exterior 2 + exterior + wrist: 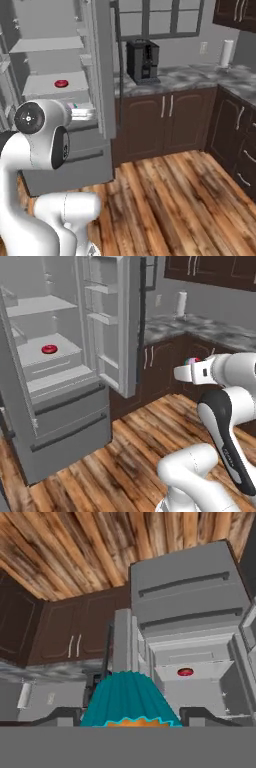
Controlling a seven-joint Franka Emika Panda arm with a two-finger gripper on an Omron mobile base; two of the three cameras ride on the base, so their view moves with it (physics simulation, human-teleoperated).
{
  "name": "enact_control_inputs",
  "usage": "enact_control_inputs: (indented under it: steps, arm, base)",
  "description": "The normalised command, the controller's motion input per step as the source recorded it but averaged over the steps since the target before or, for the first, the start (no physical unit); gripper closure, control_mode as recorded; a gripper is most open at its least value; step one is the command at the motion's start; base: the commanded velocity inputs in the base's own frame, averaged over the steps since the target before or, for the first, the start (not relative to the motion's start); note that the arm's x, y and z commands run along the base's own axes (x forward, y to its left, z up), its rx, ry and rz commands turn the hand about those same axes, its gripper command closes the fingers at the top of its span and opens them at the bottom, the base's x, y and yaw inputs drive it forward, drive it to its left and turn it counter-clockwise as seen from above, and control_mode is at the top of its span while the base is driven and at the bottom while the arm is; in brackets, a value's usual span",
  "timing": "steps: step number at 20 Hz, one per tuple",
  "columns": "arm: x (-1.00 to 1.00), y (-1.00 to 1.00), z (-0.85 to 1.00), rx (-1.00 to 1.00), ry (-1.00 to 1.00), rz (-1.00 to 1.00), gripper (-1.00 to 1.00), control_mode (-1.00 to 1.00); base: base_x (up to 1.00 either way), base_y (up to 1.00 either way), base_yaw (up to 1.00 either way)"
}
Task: Take the cupcake and donut from the fridge and place them on the empty tray on the dining counter.
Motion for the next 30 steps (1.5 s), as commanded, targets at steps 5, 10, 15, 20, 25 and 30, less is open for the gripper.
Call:
enact_control_inputs:
  steps: [5,10,15,20,25,30]
  arm:
    - [0.0,0.0,0.0,0.0,0.0,0.0,1.0,1.0]
    - [0.0,0.0,0.0,0.0,0.0,0.0,1.0,1.0]
    - [0.0,0.0,0.0,0.0,0.0,0.0,1.0,1.0]
    - [0.0,0.0,0.0,0.0,0.0,0.0,1.0,1.0]
    - [0.0,0.0,0.0,0.0,0.0,0.0,1.0,1.0]
    - [0.0,0.0,0.0,0.0,0.0,0.0,1.0,1.0]
  base:
    - [-0.55,-0.03,-0.68]
    - [-0.48,0.0,-0.75]
    - [-0.27,0.0,-0.85]
    - [-0.1,0.0,-0.9]
    - [-0.03,0.0,-0.89]
    - [-0.06,0.0,-0.87]
